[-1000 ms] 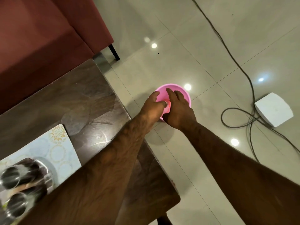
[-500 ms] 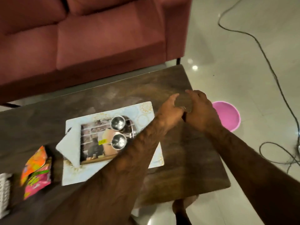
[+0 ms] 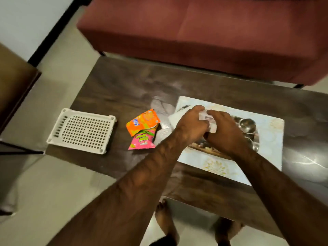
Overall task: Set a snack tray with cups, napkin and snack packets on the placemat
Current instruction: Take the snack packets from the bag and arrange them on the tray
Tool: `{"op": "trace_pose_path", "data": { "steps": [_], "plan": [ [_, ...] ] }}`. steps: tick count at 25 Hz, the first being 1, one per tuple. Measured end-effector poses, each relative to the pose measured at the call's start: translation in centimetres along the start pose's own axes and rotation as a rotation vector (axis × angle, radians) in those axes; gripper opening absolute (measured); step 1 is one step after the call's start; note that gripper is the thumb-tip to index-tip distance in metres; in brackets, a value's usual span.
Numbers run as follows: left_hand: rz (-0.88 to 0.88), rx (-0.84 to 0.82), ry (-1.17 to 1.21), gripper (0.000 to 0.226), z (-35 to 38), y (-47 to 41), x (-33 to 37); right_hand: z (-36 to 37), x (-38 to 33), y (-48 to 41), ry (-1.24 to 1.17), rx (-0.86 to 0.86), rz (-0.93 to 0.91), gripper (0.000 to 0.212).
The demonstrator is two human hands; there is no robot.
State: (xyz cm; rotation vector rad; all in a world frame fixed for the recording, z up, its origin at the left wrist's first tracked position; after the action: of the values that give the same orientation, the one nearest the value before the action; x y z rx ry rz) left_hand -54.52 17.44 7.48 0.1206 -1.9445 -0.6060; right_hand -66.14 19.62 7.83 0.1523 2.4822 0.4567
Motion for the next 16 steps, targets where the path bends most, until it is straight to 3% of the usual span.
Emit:
{"op": "trace_pose_path", "data": {
  "steps": [5,9,16],
  "plan": [
    [-0.179,0.182,0.009,0.054,-11.9,0.6,-11.5,11.4,-8.2,-3.0,-0.025,-0.225,-0.051,0.074],
    [-0.387,0.238,0.020,0.070,-15.9,0.6,-19.7,16.9,-9.5,-5.0,-0.079,-0.327,-0.018,0.070],
    [-0.540,0.466,0.217,0.044,-19.1,-3.2,-26.3,21.2,-9.6,-11.8,-0.120,-0.384,0.016,0.071]
  ]
}}
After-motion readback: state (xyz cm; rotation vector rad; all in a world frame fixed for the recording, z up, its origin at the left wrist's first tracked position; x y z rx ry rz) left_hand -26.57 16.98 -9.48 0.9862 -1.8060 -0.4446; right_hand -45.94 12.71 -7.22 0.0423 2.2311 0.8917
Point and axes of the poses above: each hand's wrist, its own y-axis away from the middle knuckle, its own z-axis out of the palm, x = y × z, the point moved 10 cm from there along -y, towards the middle knuckle, and after that the axes turned 2 degrees about -x, right-handed, at the moved point
